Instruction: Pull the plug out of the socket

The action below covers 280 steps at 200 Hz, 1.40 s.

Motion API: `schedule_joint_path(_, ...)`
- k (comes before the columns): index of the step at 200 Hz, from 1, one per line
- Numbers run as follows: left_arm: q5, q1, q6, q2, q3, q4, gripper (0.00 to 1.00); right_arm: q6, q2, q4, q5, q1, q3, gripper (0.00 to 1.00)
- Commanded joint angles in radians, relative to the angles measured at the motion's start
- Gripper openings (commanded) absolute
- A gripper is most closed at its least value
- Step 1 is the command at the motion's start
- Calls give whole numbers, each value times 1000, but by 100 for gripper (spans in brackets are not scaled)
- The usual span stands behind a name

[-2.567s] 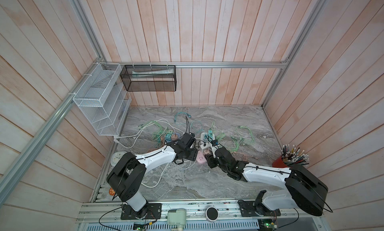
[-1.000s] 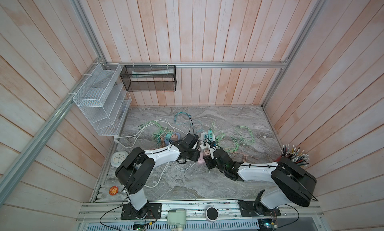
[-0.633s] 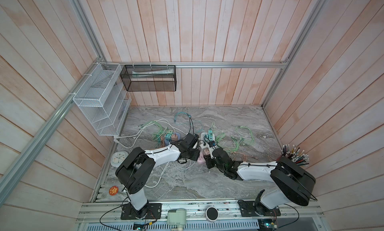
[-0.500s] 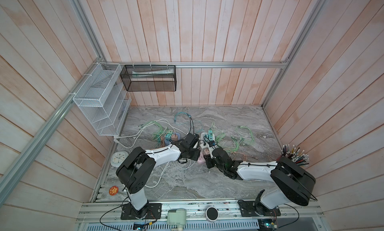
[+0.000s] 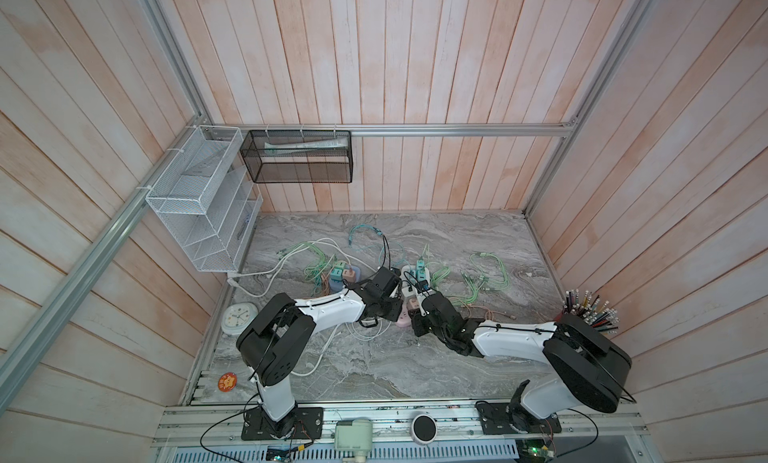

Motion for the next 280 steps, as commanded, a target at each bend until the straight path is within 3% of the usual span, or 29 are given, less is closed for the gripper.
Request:
schedule_joint_path(1,10,-12,-5,75,-30,-57,50,-5,-17,-21,-8,8,28,9)
schedule_joint_path(74,9,-19,-11,121,-23,-52,50,-16,24,-65,46,60,84,8)
schedule_joint_path(162,-47,-51,-14,139,-18,-64,50,90,46,-224,126,58,183,7)
schedule_joint_path(233,-69,-54,-11,130,-41,-64,50,125,-3,-203,129,43,123,7)
schedule_joint_path(280,-16,-51,-20,138,-54,-20,50,78,30,-245,103,50,194,4)
